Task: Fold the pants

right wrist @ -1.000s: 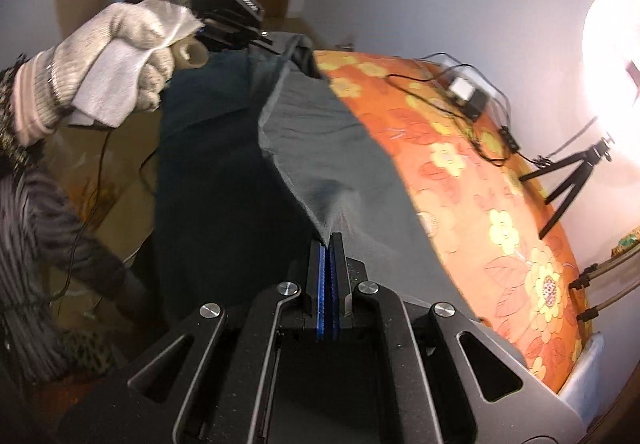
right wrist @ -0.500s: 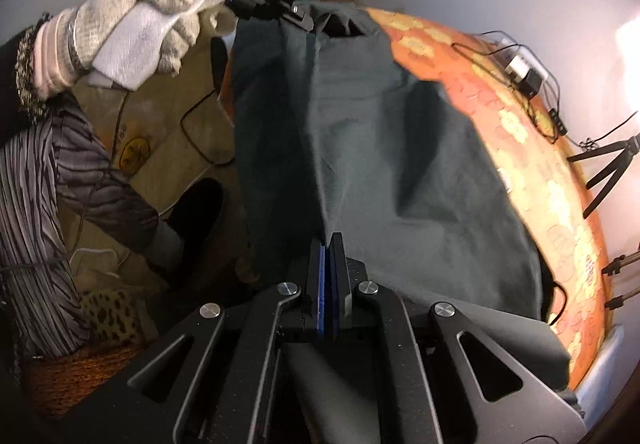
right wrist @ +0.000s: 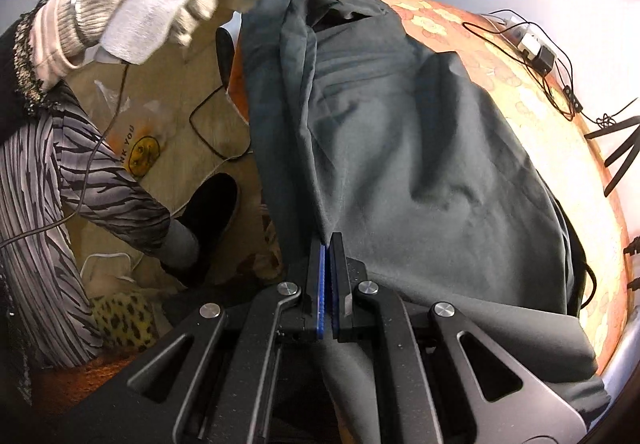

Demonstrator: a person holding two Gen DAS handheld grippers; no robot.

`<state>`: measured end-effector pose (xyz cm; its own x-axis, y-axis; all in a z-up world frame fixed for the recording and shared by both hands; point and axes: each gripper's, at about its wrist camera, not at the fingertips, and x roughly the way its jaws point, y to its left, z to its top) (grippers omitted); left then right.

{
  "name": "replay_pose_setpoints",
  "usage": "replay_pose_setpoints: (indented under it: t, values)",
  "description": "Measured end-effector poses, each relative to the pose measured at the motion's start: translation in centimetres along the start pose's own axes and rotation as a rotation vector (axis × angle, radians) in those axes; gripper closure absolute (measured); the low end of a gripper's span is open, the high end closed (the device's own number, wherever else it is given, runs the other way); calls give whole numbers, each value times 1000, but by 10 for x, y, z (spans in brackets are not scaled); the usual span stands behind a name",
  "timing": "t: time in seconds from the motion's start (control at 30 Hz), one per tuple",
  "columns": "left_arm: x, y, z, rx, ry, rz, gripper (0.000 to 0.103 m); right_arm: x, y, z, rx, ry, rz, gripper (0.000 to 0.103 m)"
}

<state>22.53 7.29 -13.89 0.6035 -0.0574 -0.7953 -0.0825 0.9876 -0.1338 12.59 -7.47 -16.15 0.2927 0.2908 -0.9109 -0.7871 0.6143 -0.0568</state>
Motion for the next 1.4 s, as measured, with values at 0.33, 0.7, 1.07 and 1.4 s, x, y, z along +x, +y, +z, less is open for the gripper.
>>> replay_pose_setpoints:
  t: [0.33,0.7,1.07,1.4]
  values:
    - [28,14,5,-3,31,76,96,-6,1,-2,31,-8,8,100]
    - [-8,91,-4,-337,-52,-87,98,-27,-22,26,66,-48,77,95]
    - [-12,106,-14,-372,-44,-126,98,-29,-79,153,206,-199,264,54]
    - [-11,120,-22,-376,-33,-133,98,113,-101,229,515,-33,320,54]
